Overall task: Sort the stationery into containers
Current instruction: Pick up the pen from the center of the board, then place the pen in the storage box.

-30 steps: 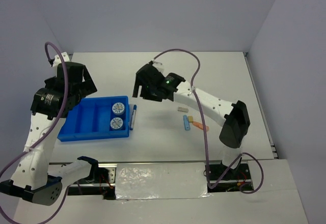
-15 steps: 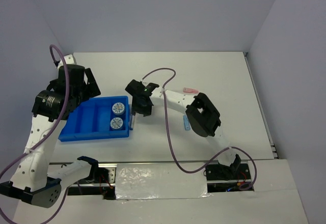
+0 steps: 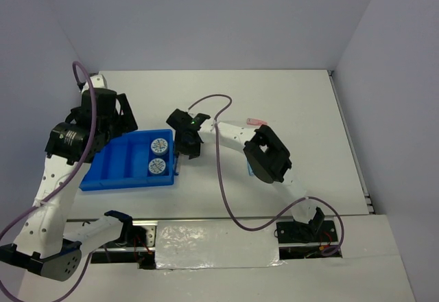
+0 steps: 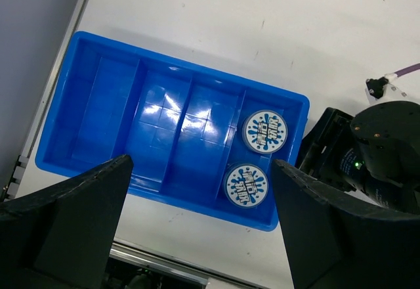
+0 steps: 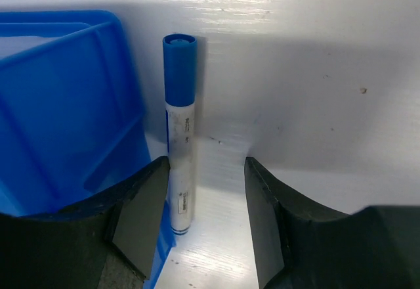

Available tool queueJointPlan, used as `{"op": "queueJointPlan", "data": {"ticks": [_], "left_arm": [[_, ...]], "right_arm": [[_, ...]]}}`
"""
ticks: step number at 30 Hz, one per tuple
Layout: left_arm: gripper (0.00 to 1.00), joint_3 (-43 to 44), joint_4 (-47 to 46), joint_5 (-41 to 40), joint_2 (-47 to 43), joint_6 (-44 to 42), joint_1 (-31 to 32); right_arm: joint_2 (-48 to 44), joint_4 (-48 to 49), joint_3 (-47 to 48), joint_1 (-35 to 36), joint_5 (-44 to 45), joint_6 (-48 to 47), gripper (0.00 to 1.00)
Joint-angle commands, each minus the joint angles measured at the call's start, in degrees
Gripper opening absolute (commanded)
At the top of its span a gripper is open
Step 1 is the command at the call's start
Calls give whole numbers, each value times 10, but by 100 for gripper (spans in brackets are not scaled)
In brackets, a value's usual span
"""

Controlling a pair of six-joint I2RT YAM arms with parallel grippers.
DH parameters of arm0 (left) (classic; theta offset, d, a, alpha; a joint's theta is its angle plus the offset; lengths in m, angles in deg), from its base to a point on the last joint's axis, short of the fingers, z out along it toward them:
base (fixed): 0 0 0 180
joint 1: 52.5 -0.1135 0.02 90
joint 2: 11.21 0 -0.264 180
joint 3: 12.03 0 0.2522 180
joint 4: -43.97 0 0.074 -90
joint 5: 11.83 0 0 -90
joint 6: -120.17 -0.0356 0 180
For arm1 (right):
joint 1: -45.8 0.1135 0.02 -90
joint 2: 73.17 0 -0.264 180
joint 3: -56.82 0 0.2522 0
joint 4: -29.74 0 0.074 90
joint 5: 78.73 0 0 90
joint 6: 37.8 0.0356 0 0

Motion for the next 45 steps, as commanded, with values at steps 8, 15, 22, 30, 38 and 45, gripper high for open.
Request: {"op": "queueJointPlan", "data": {"ticks": [8, 15, 22, 30, 38, 45], "left_arm": [[100, -17, -26, -9, -10, -27, 8], [99, -20, -32, -11, -13, -35, 8], [99, -19, -31, 13, -15, -31, 8], [99, -17, -30, 41, -29, 22, 7], [99, 56, 17, -18, -16, 96, 7], [99, 93, 33, -34, -6, 111, 7]], "right_arm": [[55, -118, 102, 9, 49, -11, 46], [17, -138, 8, 10, 77, 3, 36], [-112, 29, -168, 9, 22, -15, 3], [-252, 280, -207, 7, -123, -83, 0], [-139, 323, 4, 23, -191, -25, 0], [28, 281, 200, 28, -196, 23, 5]]}}
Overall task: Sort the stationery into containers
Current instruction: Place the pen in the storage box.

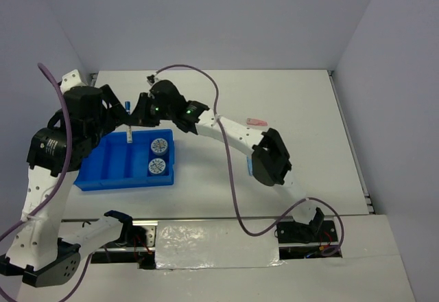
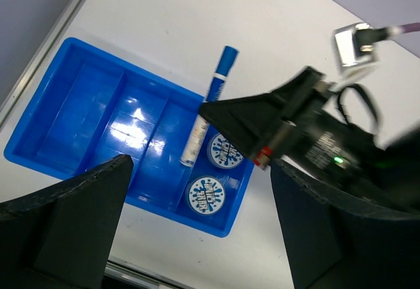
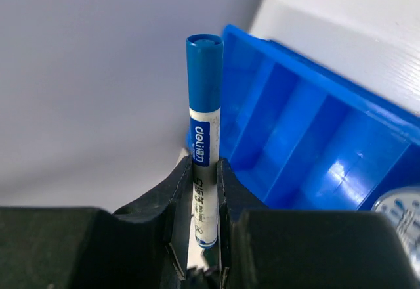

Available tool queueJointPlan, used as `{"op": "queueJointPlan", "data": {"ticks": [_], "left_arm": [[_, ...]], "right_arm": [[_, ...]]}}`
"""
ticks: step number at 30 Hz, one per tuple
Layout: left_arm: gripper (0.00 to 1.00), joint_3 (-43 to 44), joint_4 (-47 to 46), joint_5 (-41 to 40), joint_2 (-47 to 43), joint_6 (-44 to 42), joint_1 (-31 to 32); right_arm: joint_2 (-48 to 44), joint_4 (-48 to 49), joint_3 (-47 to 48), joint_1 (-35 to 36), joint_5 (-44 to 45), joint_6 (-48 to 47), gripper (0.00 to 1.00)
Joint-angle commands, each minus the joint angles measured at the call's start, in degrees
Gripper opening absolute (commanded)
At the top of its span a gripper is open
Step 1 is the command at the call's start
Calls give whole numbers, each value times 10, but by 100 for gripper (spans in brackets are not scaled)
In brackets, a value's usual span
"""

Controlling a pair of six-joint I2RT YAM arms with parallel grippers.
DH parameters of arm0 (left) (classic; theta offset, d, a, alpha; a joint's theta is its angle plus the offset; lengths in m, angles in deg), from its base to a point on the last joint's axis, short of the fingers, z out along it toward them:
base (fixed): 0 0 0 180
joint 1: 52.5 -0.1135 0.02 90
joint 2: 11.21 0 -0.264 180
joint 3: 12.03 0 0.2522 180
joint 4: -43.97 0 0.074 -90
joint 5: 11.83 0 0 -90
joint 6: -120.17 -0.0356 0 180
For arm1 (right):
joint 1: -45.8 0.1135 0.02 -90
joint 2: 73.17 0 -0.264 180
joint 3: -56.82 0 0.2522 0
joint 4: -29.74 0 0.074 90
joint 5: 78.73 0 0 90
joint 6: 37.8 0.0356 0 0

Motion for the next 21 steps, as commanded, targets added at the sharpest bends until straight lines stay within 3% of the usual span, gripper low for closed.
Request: {"op": "queueJointPlan", "data": {"ticks": [1, 12, 16, 18, 19, 21], "left_arm": [[99, 19, 8, -20, 5, 14, 2], [99, -16, 1, -45, -20, -3, 8], [99, -25, -2, -52, -22, -10, 9], [99, -26, -4, -52, -23, -14, 10], [99, -25, -6, -52, -20, -17, 10], [99, -25, -7, -52, -18, -21, 11]], "right_arm": [[62, -29, 55, 8, -5, 33, 5], [30, -87, -18, 32, 79, 37, 10], [29, -121, -17, 44, 90, 40, 17], [22, -123, -26, 46, 90, 41, 30], [18, -121, -28, 44, 91, 41, 41], [-1, -119, -29, 45, 94, 36, 52]]}}
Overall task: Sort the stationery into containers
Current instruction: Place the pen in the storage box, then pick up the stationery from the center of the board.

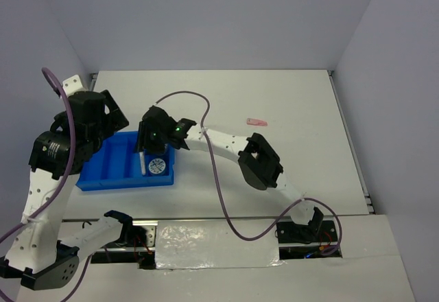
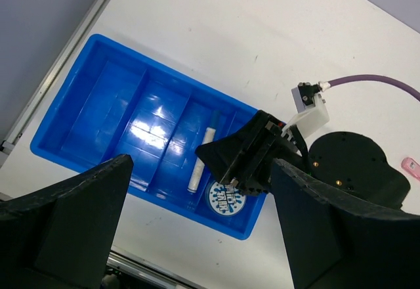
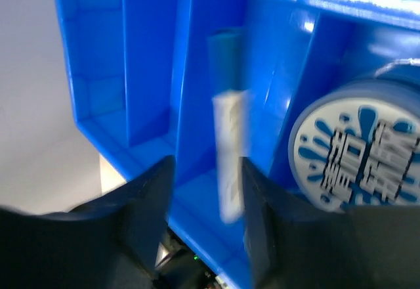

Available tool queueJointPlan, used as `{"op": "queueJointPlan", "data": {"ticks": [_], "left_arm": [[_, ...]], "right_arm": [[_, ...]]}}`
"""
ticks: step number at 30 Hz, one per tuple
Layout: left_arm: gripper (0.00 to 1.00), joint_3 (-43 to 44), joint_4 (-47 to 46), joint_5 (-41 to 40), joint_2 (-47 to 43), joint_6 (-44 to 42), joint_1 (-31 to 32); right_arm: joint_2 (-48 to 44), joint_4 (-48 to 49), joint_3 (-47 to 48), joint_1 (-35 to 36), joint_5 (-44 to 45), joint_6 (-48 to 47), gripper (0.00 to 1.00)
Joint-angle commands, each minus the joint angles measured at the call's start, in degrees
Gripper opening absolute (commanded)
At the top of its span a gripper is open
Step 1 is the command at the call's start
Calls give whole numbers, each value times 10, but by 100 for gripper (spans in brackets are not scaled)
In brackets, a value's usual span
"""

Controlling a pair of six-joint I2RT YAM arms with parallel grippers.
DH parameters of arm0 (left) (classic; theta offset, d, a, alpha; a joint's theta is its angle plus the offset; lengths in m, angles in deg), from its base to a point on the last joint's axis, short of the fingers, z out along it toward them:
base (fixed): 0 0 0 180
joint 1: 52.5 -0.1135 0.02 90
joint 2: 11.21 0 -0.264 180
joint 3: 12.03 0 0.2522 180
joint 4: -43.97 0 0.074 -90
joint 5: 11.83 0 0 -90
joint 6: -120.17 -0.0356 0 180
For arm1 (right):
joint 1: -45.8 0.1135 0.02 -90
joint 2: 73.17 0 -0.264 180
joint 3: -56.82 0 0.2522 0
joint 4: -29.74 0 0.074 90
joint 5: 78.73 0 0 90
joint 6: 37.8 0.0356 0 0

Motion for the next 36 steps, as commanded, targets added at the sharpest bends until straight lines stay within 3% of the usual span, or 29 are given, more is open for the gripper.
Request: {"op": "queueJointPlan", "data": {"ticks": [1, 5, 7, 10, 12, 13, 16, 21, 25, 28, 36], "left_arm": [[99, 3, -18, -12, -1, -21, 4], [99, 1, -26, -6, 3, -30, 5], [99, 0, -31, 2, 8, -37, 5], [99, -9, -48, 36, 13, -53, 5], [99, -16, -69, 87, 25, -60, 5], [99, -23, -72, 102, 33, -61, 6], [99, -36, -100, 177, 73, -67, 19], [99, 16, -98, 174, 202, -54, 128], [99, 89, -81, 145, 312, -22, 220], [99, 125, -106, 128, 398, -14, 266], [99, 268, -149, 157, 628, 51, 317]], "right_arm": [[-71, -1, 0, 2, 16, -7, 58], [-118, -10, 31, -13, 29, -26, 59], [-186, 2, -3, -37, 42, -41, 59], [-316, 10, -135, -94, 45, -77, 59], [-390, -40, -216, -136, 59, -126, 58], [-405, -127, -232, -178, 69, -140, 57], [-481, -237, -354, -245, 136, -195, 55], [-651, -306, -515, -309, 197, -164, 62], [-767, -319, -625, -351, 179, -102, 68], [-859, -321, -638, -356, 152, -81, 69], [-923, -386, -580, -362, 99, -71, 70]]}}
